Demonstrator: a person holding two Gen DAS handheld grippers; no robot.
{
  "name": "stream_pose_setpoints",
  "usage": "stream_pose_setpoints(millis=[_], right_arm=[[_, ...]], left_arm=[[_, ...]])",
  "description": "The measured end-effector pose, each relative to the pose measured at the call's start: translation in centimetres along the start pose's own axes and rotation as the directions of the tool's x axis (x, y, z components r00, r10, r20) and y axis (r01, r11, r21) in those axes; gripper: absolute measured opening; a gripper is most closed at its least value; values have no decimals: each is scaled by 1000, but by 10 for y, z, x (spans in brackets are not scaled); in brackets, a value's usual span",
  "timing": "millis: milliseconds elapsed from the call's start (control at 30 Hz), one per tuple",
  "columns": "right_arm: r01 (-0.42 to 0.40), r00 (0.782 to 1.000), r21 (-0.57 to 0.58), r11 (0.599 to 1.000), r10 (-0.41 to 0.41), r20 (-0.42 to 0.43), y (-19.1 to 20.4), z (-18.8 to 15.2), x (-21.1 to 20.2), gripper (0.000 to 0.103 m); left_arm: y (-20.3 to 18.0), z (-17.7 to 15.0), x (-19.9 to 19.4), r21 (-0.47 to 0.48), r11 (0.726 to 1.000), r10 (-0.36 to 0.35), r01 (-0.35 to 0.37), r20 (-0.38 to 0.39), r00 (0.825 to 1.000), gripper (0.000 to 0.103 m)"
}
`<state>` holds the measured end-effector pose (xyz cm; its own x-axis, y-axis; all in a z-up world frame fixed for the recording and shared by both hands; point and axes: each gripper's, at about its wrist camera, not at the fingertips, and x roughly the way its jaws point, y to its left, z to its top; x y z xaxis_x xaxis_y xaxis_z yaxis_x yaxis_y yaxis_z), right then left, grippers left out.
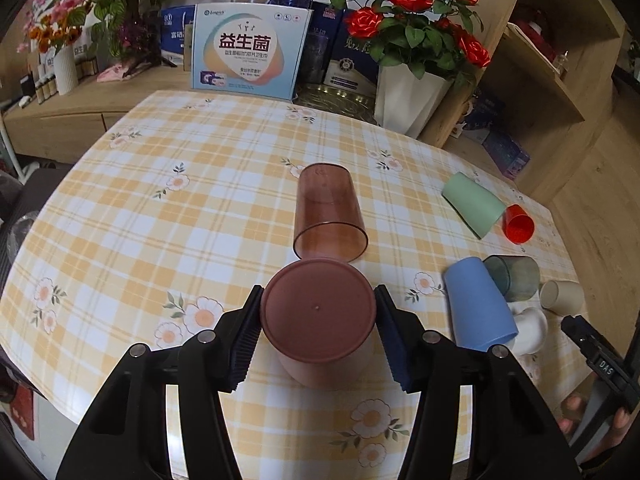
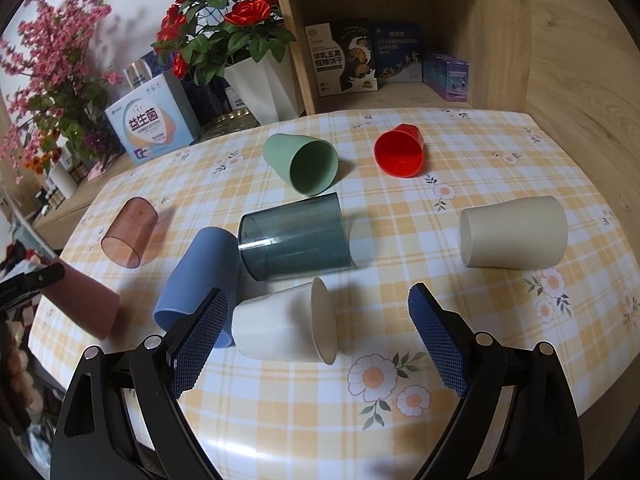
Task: Flip cup upside down
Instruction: 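Rotate the pink cup with the left tool so its base faces up, then lower the pink cup base-up onto the table and open the left tool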
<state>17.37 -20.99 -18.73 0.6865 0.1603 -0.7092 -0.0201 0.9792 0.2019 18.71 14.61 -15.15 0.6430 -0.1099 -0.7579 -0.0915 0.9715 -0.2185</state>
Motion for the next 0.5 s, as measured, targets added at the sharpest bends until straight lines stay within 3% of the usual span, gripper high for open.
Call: stream_pose_setpoints(millis=[267, 500], right_arm=[[11, 1000, -11, 1000, -11, -9, 1, 0, 2, 88], [19, 1000, -7, 1000, -19, -12, -2, -1, 3, 88]], left_arm=[[-4, 2, 5, 82, 991, 100, -103, 45, 994, 53], [-11, -1, 11, 117, 984, 125, -131, 55, 991, 53]])
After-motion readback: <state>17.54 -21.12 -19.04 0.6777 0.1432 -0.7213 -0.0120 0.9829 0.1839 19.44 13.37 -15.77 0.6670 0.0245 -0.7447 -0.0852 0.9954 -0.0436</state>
